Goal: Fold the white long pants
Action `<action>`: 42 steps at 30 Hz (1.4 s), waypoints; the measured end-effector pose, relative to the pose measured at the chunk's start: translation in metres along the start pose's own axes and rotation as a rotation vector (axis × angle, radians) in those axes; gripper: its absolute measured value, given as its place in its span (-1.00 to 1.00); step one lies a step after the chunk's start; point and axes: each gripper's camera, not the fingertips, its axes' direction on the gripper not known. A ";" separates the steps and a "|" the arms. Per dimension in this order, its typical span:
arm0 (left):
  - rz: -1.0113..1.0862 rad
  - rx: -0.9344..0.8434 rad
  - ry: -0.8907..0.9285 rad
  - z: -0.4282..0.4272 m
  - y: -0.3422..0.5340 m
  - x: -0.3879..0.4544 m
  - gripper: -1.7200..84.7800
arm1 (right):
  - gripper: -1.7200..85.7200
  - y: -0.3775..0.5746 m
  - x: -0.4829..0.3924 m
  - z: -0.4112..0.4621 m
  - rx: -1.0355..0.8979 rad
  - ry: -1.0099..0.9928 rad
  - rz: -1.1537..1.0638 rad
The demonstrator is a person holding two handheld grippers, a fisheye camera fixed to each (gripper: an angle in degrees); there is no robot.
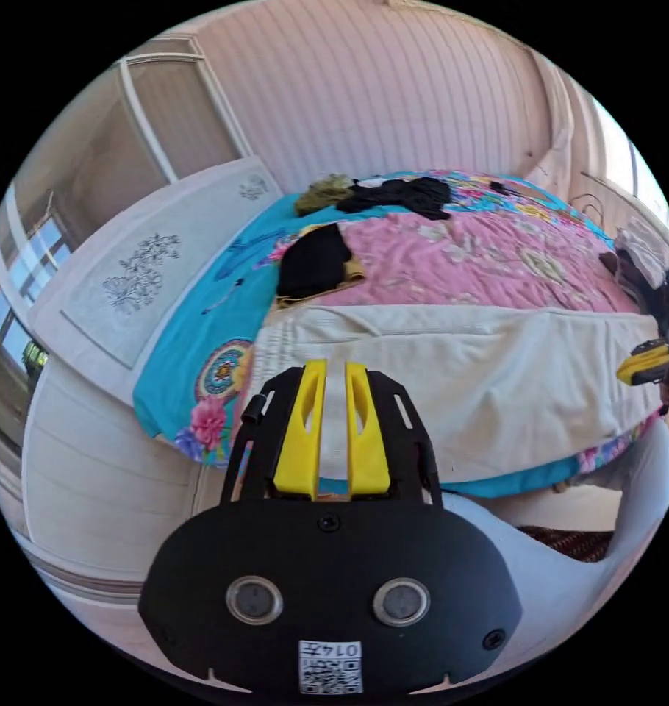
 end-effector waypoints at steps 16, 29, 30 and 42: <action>0.063 -0.064 0.456 0.038 0.030 -0.147 -0.98 | -0.97 -0.445 -0.077 0.106 0.006 -0.080 -0.445; 0.050 -0.090 0.439 0.088 0.038 -0.198 -0.79 | -0.97 -0.576 -0.097 0.146 -0.095 -0.136 -0.490; 0.080 -0.109 0.398 0.088 0.040 -0.197 -0.88 | -0.96 -0.584 -0.095 0.146 -0.087 -0.128 -0.489; 0.045 0.240 0.583 -0.022 0.070 -0.220 -0.98 | -0.98 -0.638 -0.121 0.175 -0.188 -0.299 -0.687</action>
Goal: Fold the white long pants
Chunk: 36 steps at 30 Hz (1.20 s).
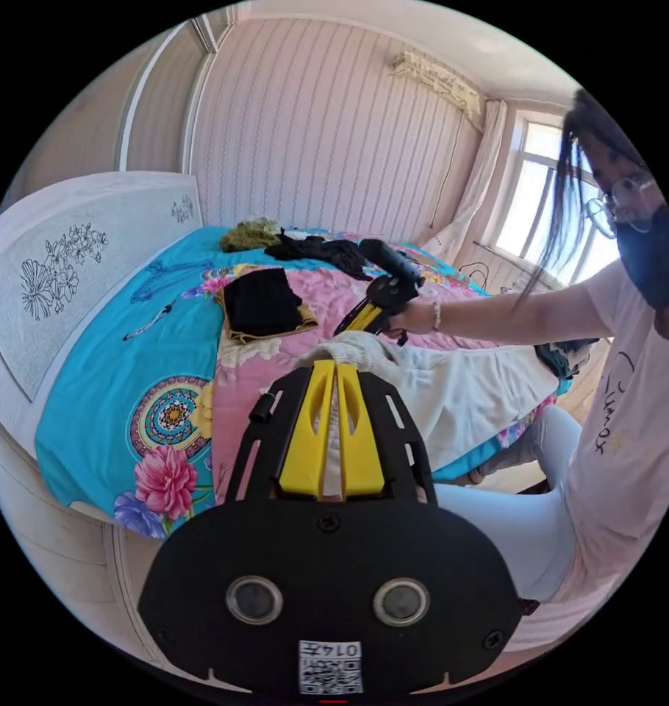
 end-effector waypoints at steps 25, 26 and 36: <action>-0.315 -0.243 -0.372 0.198 -0.018 0.006 -0.88 | -0.98 0.218 -0.065 -0.079 0.006 0.283 0.409; -0.214 -0.217 -0.422 0.186 -0.019 0.029 -0.90 | -0.98 0.256 -0.086 -0.084 -0.013 0.351 0.480; 0.321 -0.264 0.082 0.293 0.019 0.328 -0.98 | -0.97 0.455 -0.235 -0.016 -0.074 0.491 0.873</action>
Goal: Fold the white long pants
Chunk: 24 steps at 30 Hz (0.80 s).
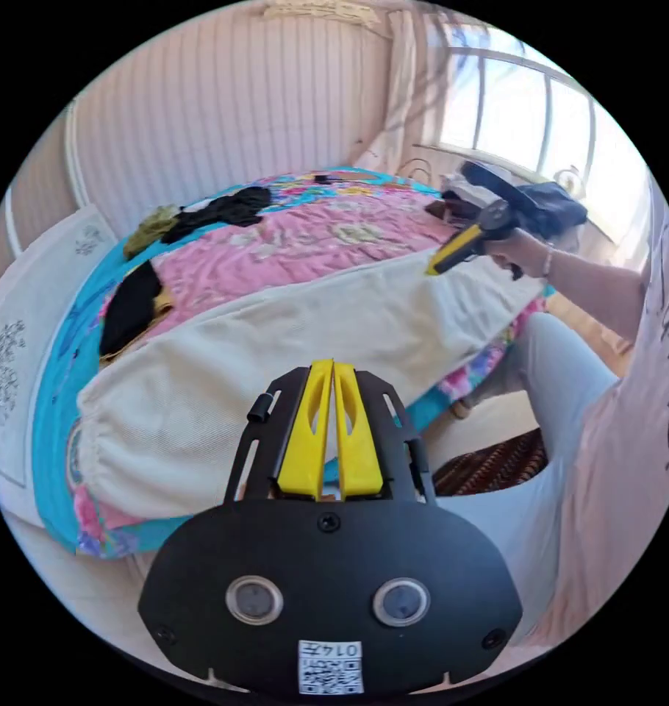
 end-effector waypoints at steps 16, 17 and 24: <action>0.145 -0.221 0.113 0.204 -0.083 0.141 -0.98 | -0.97 0.073 0.024 0.112 -0.034 0.028 -0.002; 0.142 -0.199 0.111 0.210 -0.082 0.144 -0.98 | -0.97 0.085 0.031 0.133 -0.062 0.007 0.022; 0.172 -0.154 0.085 0.228 -0.108 0.175 -0.98 | -0.97 0.199 0.067 0.172 0.130 -0.112 0.156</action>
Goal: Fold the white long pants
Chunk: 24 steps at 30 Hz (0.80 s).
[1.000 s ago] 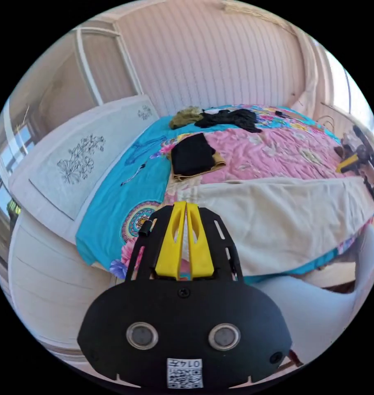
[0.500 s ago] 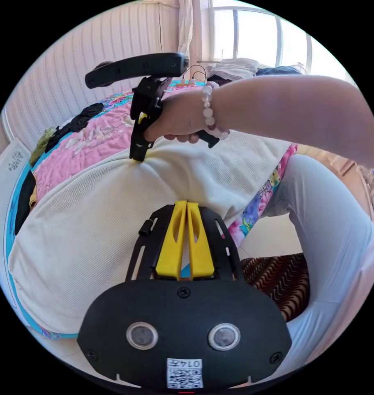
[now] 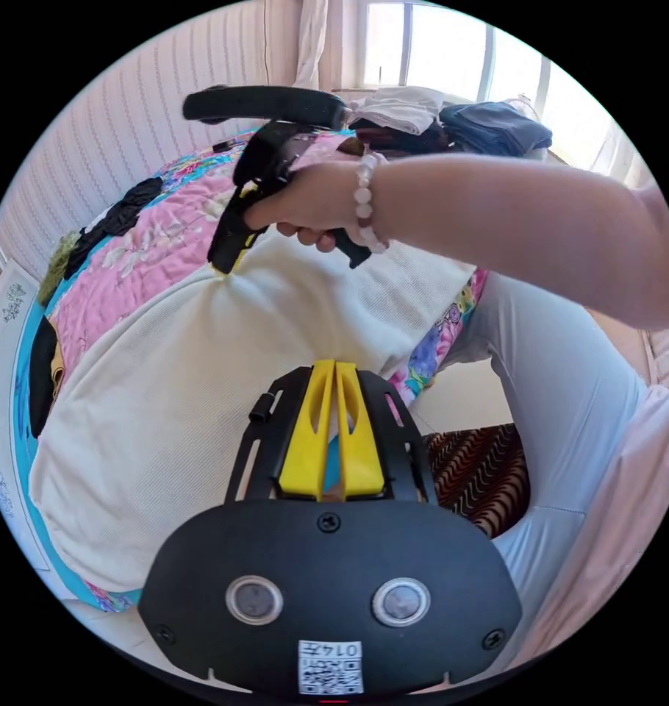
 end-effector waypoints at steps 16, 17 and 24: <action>0.267 0.119 0.227 0.070 -0.232 0.091 -0.80 | -0.65 0.516 0.250 -0.093 0.539 0.139 0.932; 0.279 0.119 0.234 0.074 -0.243 0.096 -0.79 | -0.64 0.534 0.262 -0.080 0.506 0.109 0.950; 0.382 0.080 0.260 0.142 -0.366 0.142 -0.73 | -0.70 0.577 0.308 -0.011 0.358 -0.042 0.896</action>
